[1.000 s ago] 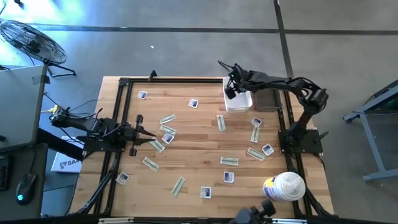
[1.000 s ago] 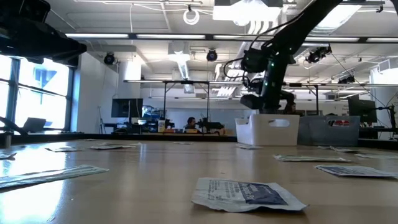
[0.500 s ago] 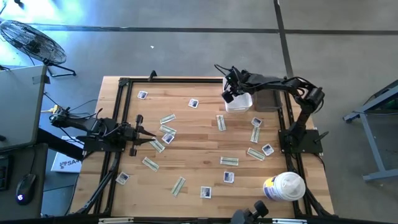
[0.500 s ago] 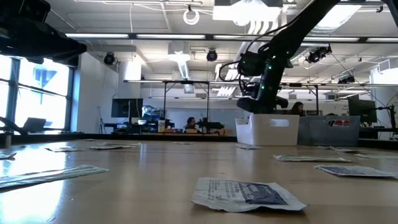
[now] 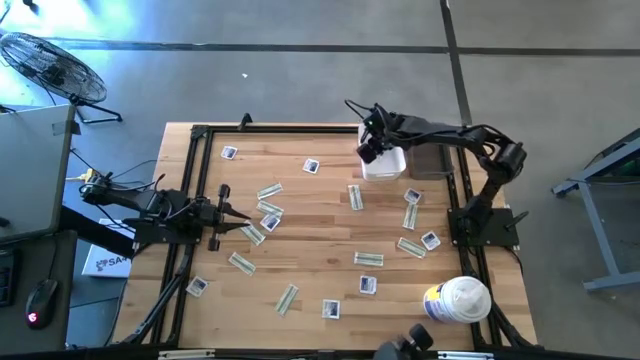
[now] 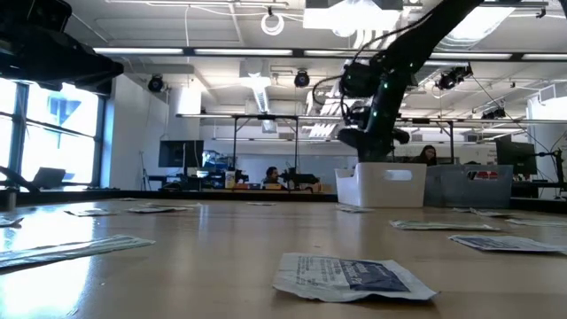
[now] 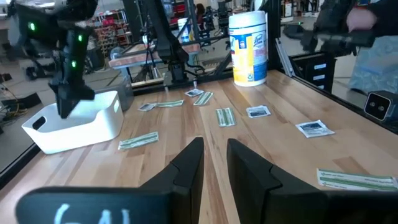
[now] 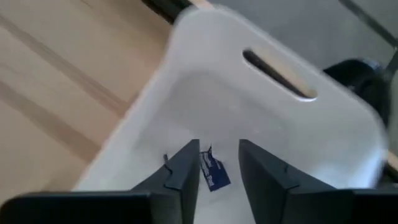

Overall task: Pick & Place First Aid Supplies
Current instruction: Put the alcohol pad into the white bin

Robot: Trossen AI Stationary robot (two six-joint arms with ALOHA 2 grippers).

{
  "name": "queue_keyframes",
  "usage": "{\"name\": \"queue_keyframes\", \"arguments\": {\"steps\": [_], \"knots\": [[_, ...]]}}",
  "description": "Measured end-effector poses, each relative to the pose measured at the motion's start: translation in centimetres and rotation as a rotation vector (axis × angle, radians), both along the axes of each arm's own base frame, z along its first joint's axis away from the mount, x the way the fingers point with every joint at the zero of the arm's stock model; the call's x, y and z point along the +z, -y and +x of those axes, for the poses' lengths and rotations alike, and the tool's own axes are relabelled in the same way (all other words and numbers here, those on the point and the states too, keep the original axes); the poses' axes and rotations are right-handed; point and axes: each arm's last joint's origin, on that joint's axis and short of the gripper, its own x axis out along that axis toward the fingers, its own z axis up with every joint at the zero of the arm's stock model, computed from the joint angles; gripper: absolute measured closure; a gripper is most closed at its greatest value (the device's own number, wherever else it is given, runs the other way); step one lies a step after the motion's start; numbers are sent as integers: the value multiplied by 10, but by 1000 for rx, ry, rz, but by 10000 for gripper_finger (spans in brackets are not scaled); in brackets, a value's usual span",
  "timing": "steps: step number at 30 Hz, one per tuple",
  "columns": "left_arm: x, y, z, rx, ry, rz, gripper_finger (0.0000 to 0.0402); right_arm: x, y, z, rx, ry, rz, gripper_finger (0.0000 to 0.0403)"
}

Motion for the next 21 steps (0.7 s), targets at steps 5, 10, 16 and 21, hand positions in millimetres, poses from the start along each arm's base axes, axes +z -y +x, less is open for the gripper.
{"name": "queue_keyframes", "arguments": {"steps": [5, 10, 16, 21], "knots": [[0, 0, 0, 0, 0, 0, 332, 43, -35, 3, 96, 69, -45, 285], [0, 0, 0, 0, 0, 0, 332, 77, -95, 2, 247, 112, -41, 284], [0, 0, 0, 0, 0, 0, 332, 91, -167, -9, 377, 73, 48, 284], [0, 0, 0, 0, 0, 0, 332, 78, -204, -25, 338, -83, 115, 284]]}}
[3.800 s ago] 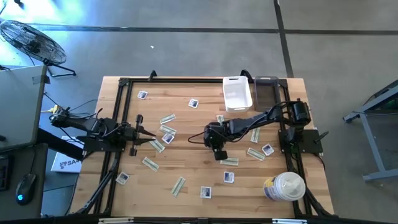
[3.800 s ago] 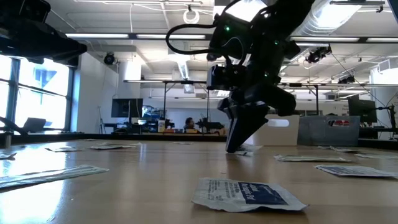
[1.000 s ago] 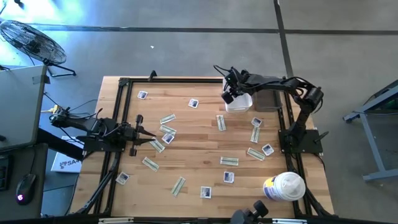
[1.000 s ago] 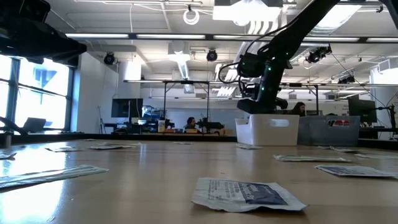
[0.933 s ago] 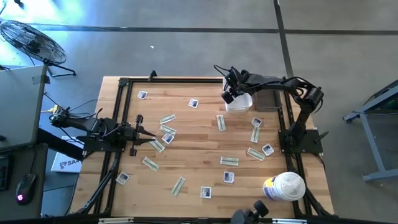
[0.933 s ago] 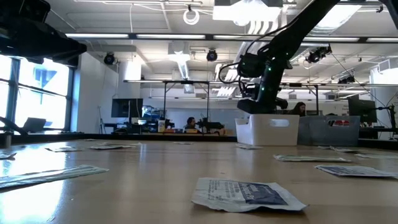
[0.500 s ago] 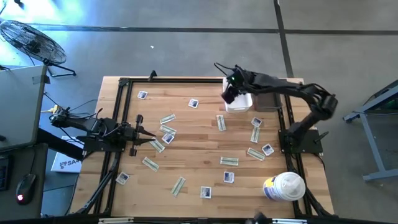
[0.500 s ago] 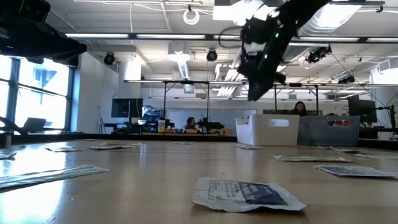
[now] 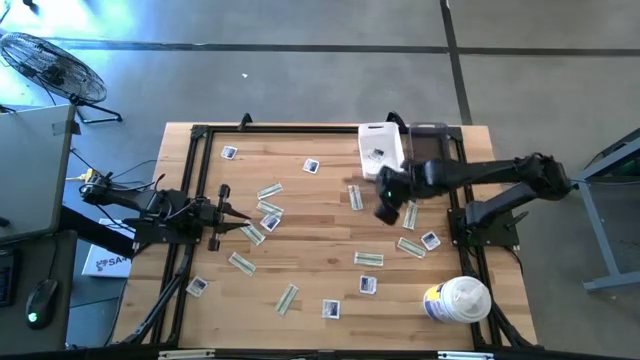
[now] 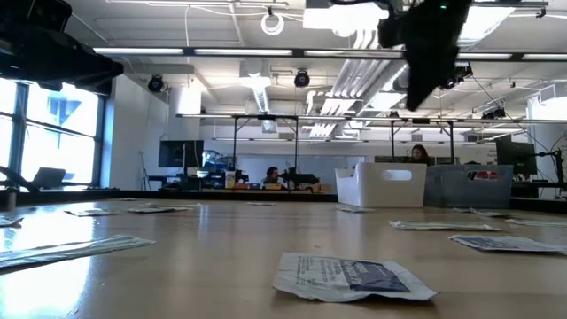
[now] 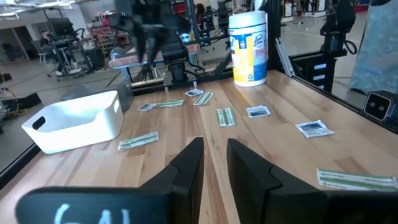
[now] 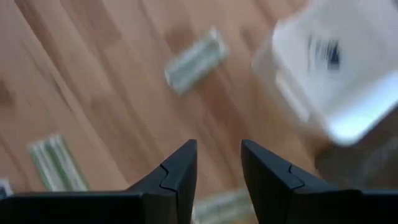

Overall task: Pick & Place First Aid Supplies
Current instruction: Put the alcohol pad into the white bin

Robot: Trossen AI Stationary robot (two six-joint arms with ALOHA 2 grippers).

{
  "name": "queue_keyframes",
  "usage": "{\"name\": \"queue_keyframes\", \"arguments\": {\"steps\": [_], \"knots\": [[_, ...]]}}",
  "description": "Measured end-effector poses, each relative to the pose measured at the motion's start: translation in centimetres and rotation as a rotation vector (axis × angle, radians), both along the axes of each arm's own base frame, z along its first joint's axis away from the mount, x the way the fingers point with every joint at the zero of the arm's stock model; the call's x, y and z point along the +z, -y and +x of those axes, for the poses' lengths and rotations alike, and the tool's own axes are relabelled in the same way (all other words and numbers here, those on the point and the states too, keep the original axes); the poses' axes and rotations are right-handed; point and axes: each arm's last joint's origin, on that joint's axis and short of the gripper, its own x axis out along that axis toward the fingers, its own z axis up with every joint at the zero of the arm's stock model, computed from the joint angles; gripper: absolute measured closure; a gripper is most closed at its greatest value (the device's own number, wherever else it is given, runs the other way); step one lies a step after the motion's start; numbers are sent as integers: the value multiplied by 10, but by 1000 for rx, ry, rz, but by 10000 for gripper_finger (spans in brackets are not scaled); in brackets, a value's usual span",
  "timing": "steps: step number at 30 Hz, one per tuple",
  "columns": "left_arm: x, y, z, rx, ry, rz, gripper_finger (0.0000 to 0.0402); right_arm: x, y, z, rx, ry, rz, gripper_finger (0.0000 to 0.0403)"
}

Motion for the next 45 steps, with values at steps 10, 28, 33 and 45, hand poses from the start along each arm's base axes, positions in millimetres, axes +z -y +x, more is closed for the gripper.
{"name": "queue_keyframes", "arguments": {"steps": [10, 28, 33, 45], "knots": [[0, 0, 0, 0, 0, 0, 332, -55, -21, -29, -192, -184, 89, 284], [0, 0, 0, 0, 0, 0, 332, -132, 21, -50, -513, -17, 5, 284], [0, 0, 0, 0, 0, 0, 332, -135, 32, -47, -541, 51, 3, 285], [0, 0, 0, 0, 0, 0, 332, -153, 39, -61, -643, 77, 42, 330]]}}
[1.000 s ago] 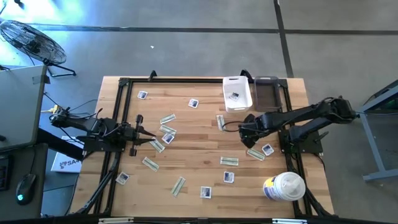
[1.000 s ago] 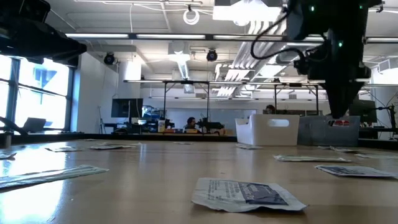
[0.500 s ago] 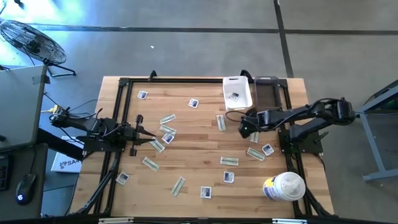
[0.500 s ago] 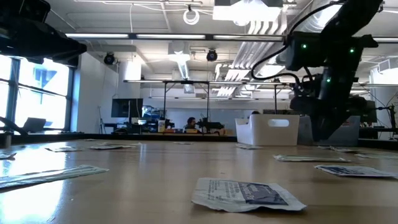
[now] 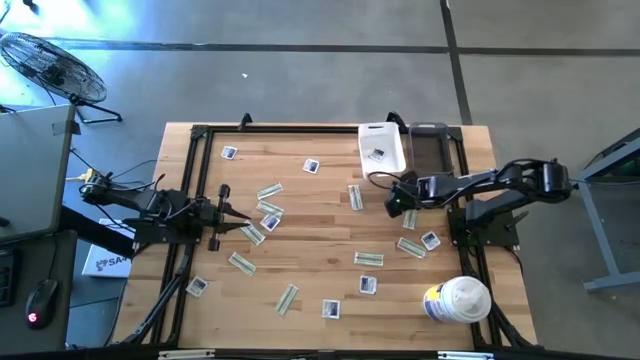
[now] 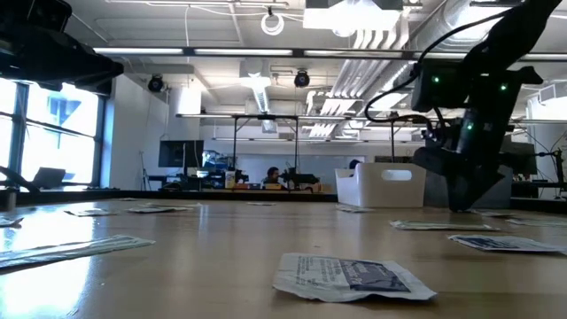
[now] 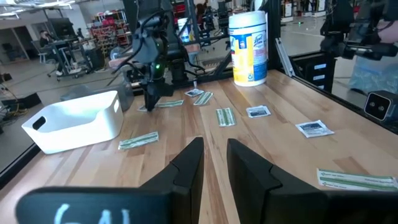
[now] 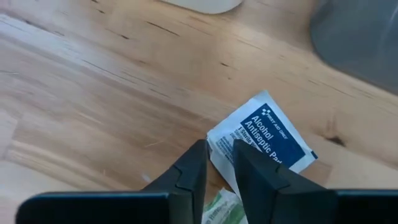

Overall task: Pick & Place First Aid Supplies
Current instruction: Put the alcohol pad into the white bin

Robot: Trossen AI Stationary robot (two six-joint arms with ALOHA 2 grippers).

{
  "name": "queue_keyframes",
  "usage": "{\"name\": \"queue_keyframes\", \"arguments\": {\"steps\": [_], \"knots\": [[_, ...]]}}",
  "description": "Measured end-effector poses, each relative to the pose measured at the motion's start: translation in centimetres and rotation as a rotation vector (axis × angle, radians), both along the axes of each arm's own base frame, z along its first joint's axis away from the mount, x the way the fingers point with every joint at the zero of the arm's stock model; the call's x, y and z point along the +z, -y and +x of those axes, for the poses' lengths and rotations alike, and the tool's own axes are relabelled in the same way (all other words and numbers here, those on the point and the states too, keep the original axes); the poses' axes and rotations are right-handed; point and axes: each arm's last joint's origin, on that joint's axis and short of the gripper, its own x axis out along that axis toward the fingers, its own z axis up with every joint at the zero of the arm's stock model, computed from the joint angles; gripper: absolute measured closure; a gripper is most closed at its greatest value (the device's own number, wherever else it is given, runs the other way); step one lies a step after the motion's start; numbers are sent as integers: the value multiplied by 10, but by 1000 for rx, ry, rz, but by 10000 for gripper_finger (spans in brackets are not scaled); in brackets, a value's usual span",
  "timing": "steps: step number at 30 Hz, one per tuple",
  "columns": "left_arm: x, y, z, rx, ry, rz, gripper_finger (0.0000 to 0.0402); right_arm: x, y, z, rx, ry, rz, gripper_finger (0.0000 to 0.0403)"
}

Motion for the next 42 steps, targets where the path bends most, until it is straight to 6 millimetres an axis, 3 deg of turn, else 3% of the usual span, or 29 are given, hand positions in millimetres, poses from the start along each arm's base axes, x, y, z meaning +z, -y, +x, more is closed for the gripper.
{"name": "queue_keyframes", "arguments": {"steps": [17, 23, 34, 42], "knots": [[0, 0, 0, 0, 0, 0, 332, 0, 0, 2, 4, 19, -21, 331], [0, 0, 0, 0, 0, 0, 332, 8, 0, 12, 43, 50, -27, 331], [0, 0, 0, 0, 0, 0, 332, -4, -1, 2, 33, 51, -44, 331], [0, 0, 0, 0, 0, 0, 332, -1, -1, 5, 55, 28, -58, 331]]}}
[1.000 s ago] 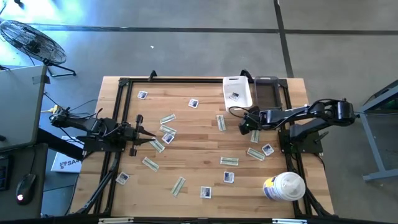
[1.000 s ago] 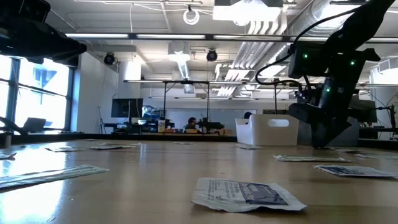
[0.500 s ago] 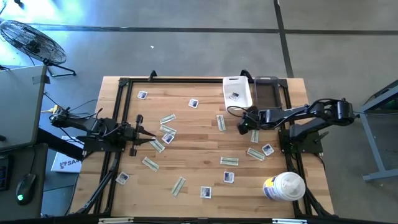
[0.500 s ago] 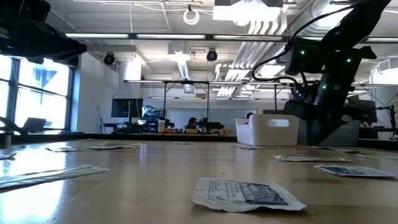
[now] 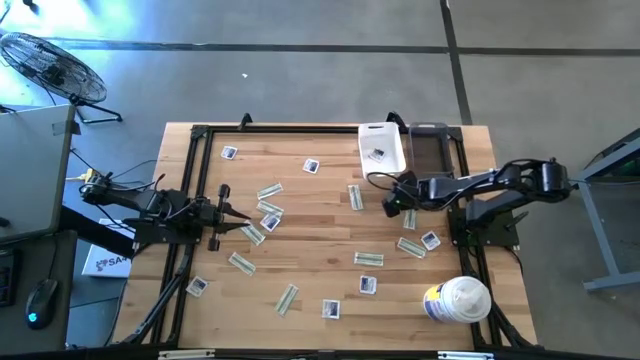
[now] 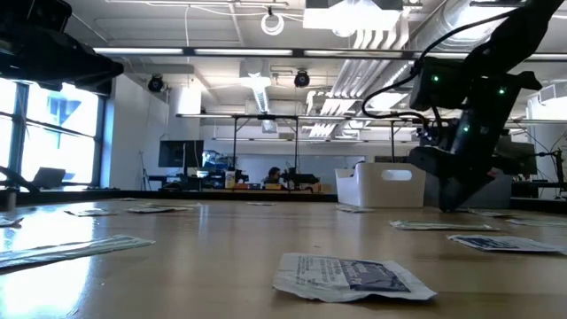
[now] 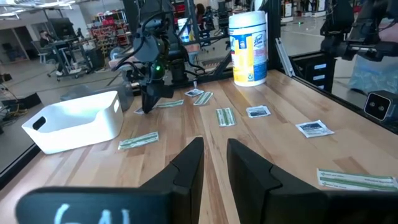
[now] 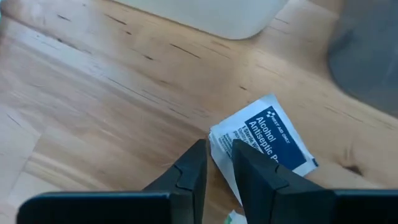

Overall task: Pick & Place First Aid Supplies
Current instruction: Put the alcohol pad into the white bin

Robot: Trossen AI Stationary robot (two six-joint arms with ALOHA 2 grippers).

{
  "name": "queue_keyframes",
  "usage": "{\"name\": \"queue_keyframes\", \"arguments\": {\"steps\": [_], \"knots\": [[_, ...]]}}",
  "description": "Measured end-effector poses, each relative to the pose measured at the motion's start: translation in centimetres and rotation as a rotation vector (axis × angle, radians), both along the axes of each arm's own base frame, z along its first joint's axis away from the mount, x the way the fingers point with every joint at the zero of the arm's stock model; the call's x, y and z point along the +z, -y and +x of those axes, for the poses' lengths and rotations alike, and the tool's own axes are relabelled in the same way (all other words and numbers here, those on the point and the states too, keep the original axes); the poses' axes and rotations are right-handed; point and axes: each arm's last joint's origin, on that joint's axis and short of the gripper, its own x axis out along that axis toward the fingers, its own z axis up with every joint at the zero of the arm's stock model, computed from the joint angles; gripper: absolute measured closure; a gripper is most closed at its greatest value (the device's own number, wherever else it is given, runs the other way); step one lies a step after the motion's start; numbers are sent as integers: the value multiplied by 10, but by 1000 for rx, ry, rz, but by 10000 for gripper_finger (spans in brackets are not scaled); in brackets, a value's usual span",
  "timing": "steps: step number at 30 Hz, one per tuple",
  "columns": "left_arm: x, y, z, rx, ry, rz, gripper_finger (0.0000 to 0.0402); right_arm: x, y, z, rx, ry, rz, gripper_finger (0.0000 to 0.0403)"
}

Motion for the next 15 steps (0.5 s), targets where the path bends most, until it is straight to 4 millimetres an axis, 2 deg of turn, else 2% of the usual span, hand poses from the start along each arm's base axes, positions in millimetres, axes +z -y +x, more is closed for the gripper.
{"name": "queue_keyframes", "arguments": {"steps": [6, 15], "knots": [[0, 0, 0, 0, 0, 0, 332, 9, 1, 8, 11, 8, -4, 331], [0, 0, 0, 0, 1, 0, 332, -1, 1, 2, 10, 22, -8, 331]]}}
